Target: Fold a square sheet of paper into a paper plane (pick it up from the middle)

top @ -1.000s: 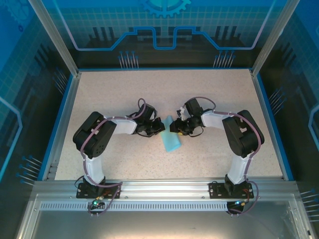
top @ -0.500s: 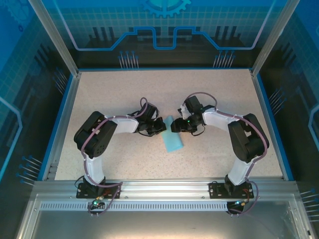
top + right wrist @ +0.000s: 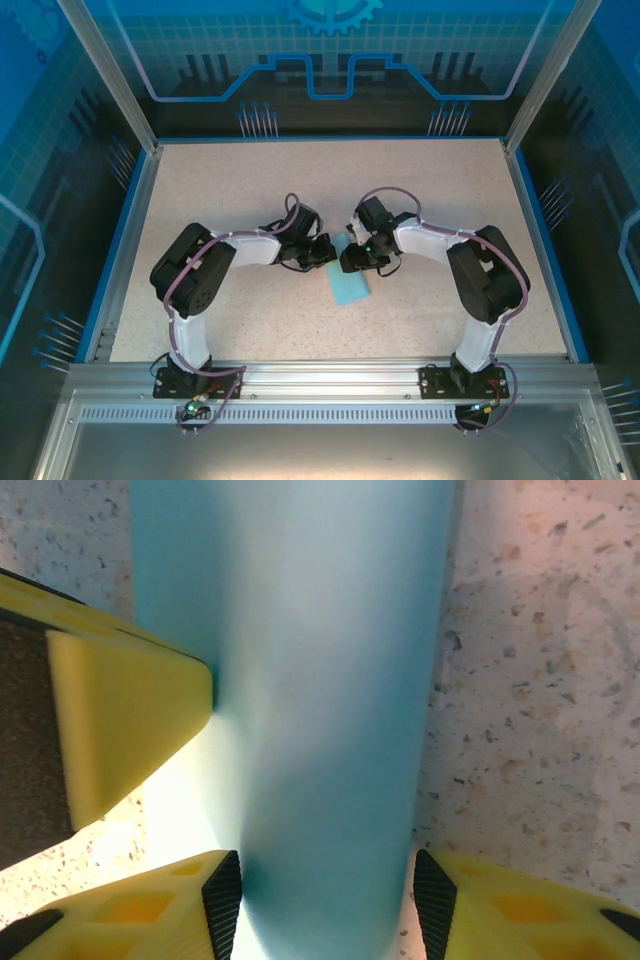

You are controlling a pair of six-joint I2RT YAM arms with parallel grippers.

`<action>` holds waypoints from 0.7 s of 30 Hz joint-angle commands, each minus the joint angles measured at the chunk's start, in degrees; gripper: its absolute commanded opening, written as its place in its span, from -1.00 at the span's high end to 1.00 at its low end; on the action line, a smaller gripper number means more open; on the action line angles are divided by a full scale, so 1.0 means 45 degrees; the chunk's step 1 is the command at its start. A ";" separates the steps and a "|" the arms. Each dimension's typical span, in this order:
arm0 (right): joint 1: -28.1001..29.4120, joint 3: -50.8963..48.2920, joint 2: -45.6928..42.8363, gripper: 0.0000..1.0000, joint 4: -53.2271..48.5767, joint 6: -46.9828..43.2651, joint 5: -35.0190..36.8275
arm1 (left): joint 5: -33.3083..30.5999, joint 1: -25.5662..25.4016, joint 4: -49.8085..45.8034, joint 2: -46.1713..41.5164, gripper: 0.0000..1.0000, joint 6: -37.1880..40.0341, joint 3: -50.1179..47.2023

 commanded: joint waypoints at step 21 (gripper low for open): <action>-0.0363 -0.0297 -0.0296 -0.14 0.0160 0.0247 -0.0506 | -0.0618 -0.0121 -0.1567 0.0290 0.88 0.0913 0.0961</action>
